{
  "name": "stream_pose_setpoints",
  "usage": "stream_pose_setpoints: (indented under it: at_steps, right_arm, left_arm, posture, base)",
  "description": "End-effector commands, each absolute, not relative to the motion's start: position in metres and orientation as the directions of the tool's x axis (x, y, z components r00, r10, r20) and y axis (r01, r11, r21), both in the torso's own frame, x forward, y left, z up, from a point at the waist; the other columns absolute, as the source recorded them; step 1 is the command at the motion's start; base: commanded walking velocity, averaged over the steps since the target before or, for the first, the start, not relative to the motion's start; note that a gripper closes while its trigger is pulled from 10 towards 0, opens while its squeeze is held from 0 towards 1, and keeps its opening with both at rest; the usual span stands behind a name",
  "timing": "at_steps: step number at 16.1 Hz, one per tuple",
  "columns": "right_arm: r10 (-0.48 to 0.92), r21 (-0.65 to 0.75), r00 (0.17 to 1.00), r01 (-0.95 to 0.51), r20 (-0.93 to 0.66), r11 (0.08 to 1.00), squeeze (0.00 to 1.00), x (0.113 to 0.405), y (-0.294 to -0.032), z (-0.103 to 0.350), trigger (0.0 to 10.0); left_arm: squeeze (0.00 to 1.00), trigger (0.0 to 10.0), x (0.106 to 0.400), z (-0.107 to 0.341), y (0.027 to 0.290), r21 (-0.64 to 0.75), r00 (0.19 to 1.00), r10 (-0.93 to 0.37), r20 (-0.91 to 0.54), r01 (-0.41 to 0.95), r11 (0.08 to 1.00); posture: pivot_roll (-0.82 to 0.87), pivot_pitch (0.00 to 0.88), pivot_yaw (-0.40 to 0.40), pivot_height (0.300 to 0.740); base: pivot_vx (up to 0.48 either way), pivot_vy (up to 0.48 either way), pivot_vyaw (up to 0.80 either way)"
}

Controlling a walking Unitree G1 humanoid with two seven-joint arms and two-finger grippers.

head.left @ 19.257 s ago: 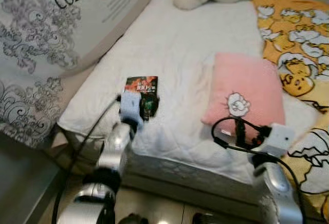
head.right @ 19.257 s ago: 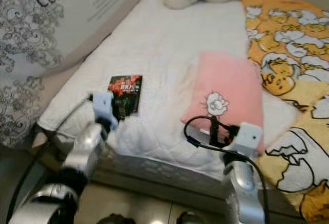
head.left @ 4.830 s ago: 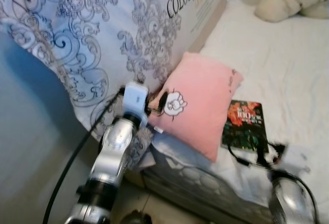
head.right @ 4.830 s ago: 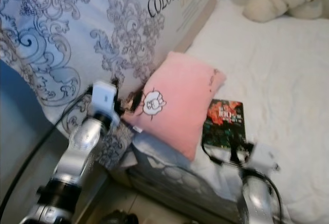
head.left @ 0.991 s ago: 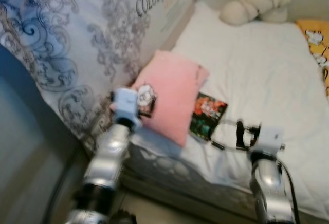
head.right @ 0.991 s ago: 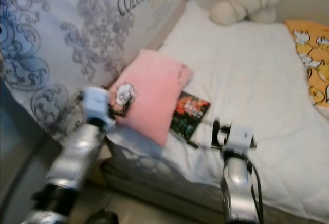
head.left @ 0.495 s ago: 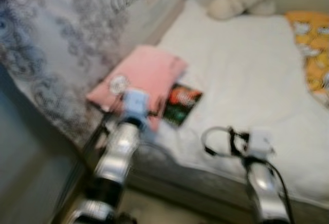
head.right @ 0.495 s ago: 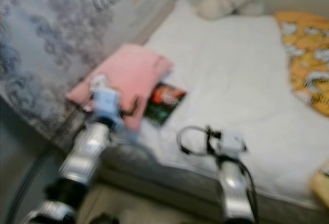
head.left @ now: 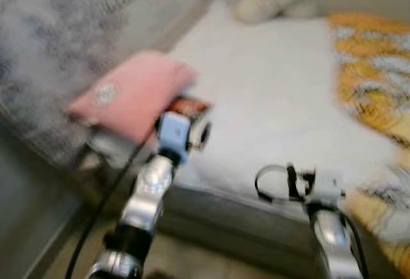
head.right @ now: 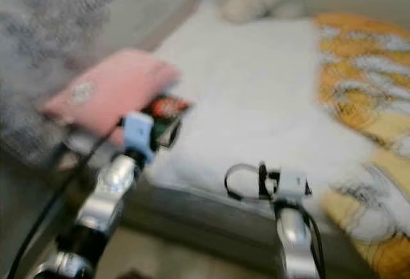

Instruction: Clean up the room

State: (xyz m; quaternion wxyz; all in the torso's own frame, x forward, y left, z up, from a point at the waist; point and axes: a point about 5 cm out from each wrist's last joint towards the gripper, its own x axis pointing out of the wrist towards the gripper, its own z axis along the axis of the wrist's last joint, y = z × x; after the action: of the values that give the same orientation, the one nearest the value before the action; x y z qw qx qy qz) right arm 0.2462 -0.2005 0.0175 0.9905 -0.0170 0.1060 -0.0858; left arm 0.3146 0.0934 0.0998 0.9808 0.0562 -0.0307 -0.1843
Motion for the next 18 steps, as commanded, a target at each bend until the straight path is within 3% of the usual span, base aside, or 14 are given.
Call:
stream_pose_setpoints:
  at_steps: [1, 6, 8, 11, 14, 16, 18]
  right_arm:
    - [-0.158, -0.034, 0.963, 0.154, -0.217, 0.988, 0.00, 0.247, -0.193, 0.016, 10.0]
    - [-0.147, 0.046, 0.965, 0.160, -0.217, 0.986, 0.00, 0.241, -0.197, 0.012, 10.0]
    - [-0.090, 0.021, 0.994, 0.091, -0.068, 0.996, 0.00, 0.233, -0.203, 0.039, 10.0]
    - [-0.035, 0.026, 0.995, 0.032, 0.090, 0.999, 0.00, 0.236, -0.191, 0.082, 10.0]
    - [-0.085, 0.057, 0.996, 0.083, 0.034, 0.995, 0.00, 0.241, -0.192, 0.069, 10.0]
    - [-0.091, 0.088, 0.995, 0.095, -0.043, 0.992, 0.00, 0.255, -0.180, 0.060, 10.0]
    - [-0.061, 0.078, 0.997, 0.065, -0.048, 0.995, 0.00, 0.260, -0.174, 0.064, 10.0]
  left_arm:
    - [0.00, 10.0, 0.318, 0.100, 0.098, 0.167, 0.931, -0.363, 0.029, 0.354, 0.920]
    - [0.00, 10.0, 0.314, 0.088, 0.108, 0.160, 0.932, -0.361, -0.007, 0.358, 0.920]
    - [0.00, 10.0, 0.293, 0.093, 0.129, 0.081, 0.950, -0.304, 0.071, 0.298, 0.951]
    - [0.00, 10.0, 0.289, 0.126, 0.113, 0.095, 0.923, -0.331, 0.197, 0.318, 0.943]
    - [0.00, 10.0, 0.300, 0.126, 0.104, 0.127, 0.915, -0.366, 0.169, 0.348, 0.929]
    - [0.00, 10.0, 0.316, 0.110, 0.114, 0.111, 0.958, -0.285, 0.041, 0.279, 0.954]
    - [0.00, 10.0, 0.318, 0.108, 0.120, 0.121, 0.963, -0.268, 0.025, 0.264, 0.957]
  posture:
    - [0.06, 0.000, 0.000, 0.740]
    - [0.05, 0.000, 0.010, 0.740]
    - [0.04, 0.000, 0.007, 0.740]
    - [0.05, 0.000, -0.012, 0.740]
    - [0.05, 0.000, -0.006, 0.740]
    - [0.02, 0.000, 0.018, 0.740]
    - [0.02, 0.000, 0.020, 0.740]
  base:
    - [0.000, -0.465, -0.77]
    - [0.000, 0.000, -0.77]
    - [0.000, 0.000, -0.77]
    - [0.000, 0.000, -0.78]
    - [0.192, -0.252, -0.78]
    - [0.141, -0.193, 0.00]
    - [0.000, 0.000, 0.00]
